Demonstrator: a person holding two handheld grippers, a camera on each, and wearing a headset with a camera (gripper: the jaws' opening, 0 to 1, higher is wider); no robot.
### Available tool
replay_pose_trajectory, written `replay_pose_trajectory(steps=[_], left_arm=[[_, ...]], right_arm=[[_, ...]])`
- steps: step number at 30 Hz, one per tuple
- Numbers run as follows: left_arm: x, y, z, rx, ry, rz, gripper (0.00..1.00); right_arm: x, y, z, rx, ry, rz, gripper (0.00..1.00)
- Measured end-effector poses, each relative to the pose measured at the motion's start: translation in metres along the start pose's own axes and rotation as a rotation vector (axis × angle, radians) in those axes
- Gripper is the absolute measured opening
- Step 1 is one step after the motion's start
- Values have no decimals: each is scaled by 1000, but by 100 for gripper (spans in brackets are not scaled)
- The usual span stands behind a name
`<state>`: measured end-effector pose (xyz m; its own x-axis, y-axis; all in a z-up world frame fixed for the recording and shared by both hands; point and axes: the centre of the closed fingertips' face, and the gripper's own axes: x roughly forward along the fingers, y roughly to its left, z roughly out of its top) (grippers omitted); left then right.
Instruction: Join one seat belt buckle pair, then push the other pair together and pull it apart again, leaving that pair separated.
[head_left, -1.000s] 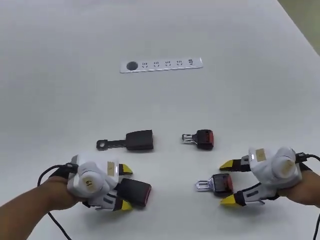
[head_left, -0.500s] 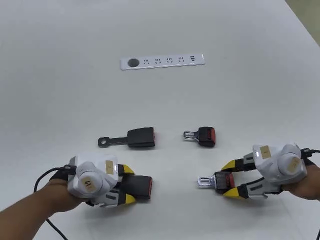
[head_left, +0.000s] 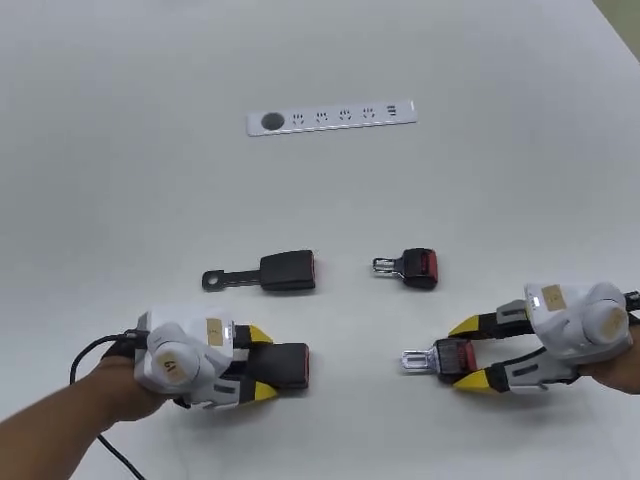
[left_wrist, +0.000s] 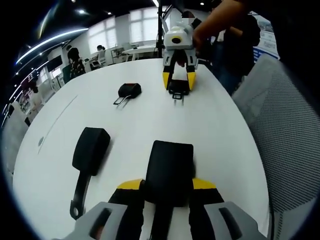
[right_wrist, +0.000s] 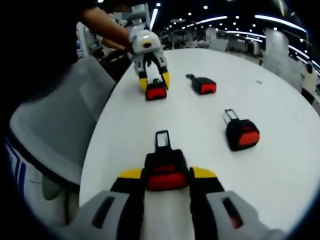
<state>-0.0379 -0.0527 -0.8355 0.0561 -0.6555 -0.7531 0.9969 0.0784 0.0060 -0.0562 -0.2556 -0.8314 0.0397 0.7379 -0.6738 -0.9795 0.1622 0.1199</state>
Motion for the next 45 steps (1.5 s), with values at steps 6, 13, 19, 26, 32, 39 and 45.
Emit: replay_pose_trajectory(steps=[6, 13, 19, 26, 32, 39, 45], left_arm=[[0, 0, 0, -11, -4, 0, 35], [1, 2, 0, -14, 2, -7, 35], [1, 2, 1, -11, 9, -13, 35], [2, 3, -1, -14, 12, -13, 35], [2, 3, -2, -18, 12, -12, 35], [2, 1, 0, -23, 12, -10, 35], [2, 1, -1, -25, 10, -9, 35]], right_arm=[[3, 0, 7, 21, -58, -6, 34], [9, -3, 14, 38, -113, -9, 35], [15, -4, 20, 36, -135, -4, 35], [24, -2, 30, 40, -160, 5, 35], [29, -1, 34, 39, -172, 11, 35], [42, -1, 41, 44, -186, 15, 35], [52, 1, 48, 43, -201, 20, 35]])
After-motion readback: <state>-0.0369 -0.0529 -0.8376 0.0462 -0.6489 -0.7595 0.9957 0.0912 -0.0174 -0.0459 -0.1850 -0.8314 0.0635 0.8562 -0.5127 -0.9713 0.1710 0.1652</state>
